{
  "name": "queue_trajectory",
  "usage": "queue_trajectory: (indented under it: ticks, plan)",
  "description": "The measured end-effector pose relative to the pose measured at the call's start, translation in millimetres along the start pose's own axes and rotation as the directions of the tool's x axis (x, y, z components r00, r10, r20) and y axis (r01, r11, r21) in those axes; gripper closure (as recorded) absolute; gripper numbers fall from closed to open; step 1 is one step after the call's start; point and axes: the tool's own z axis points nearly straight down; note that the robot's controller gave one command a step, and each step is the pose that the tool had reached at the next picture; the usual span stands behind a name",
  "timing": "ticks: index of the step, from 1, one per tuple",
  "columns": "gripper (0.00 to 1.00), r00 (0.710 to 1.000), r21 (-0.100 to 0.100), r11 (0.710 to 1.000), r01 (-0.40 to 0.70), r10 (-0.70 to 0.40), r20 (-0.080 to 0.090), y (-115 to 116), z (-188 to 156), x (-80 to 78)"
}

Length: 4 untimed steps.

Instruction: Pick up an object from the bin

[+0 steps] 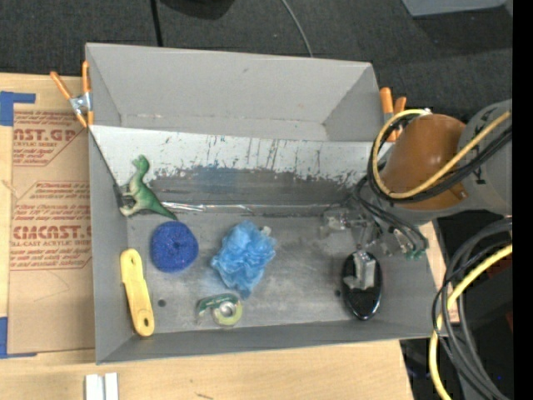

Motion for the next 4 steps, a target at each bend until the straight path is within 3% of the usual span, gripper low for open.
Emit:
queue_trajectory:
  ticks: [1,2,3,4]
  plan:
    - [0.0,1.0,-0.008,1.0,-0.028,0.028,-0.002,-10.2,19.6,-4.8]
    - [0.0,0.996,-0.018,0.995,-0.094,0.094,0.003,-18.7,17.8,14.2]
    - [0.0,0.973,-0.023,0.973,-0.23,0.23,-0.007,-26.4,20.9,7.1]
    - [0.0,0.972,-0.019,0.972,-0.234,0.234,-0.004,-25.7,18.9,3.0]
